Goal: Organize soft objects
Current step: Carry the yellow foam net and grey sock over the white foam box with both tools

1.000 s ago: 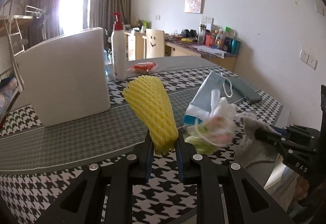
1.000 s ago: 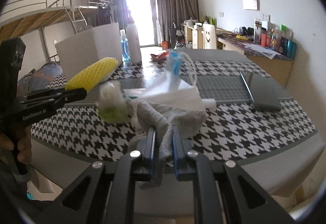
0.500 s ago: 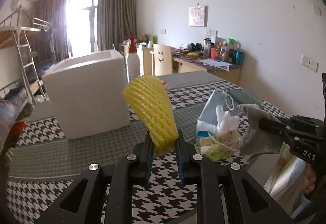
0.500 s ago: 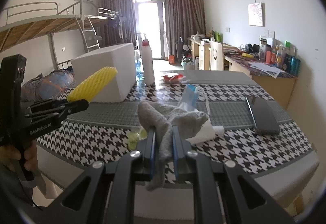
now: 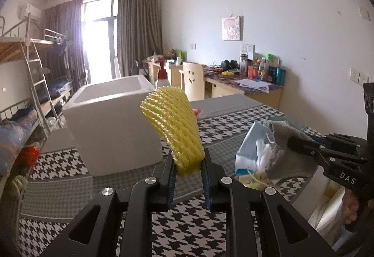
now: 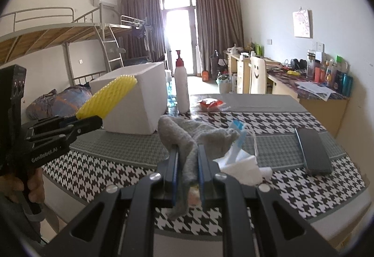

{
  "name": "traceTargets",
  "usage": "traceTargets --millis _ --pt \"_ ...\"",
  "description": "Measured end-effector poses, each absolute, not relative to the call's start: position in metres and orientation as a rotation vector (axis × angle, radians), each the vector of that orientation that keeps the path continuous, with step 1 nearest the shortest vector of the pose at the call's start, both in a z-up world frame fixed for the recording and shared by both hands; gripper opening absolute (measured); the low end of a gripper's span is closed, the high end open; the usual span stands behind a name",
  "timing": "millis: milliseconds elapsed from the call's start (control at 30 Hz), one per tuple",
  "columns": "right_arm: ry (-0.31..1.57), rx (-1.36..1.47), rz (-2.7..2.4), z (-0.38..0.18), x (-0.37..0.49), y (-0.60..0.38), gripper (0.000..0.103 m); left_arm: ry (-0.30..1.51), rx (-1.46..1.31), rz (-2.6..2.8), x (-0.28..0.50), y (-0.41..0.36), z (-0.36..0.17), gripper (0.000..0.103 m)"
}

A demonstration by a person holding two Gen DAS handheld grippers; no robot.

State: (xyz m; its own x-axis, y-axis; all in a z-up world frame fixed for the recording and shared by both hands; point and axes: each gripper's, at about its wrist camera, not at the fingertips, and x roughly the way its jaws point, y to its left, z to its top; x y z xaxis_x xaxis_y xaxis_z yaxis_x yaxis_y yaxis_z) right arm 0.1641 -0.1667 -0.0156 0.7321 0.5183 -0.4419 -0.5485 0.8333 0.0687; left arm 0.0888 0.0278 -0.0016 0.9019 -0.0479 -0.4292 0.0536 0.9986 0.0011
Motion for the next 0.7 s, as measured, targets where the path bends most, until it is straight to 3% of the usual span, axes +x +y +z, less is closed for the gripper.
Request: traceTargets --millis 700 --pt "0.419 -0.055 0.650 0.018 0.202 -0.132 0.018 0.401 0.012 -0.018 0.125 0.056 0.035 0.021"
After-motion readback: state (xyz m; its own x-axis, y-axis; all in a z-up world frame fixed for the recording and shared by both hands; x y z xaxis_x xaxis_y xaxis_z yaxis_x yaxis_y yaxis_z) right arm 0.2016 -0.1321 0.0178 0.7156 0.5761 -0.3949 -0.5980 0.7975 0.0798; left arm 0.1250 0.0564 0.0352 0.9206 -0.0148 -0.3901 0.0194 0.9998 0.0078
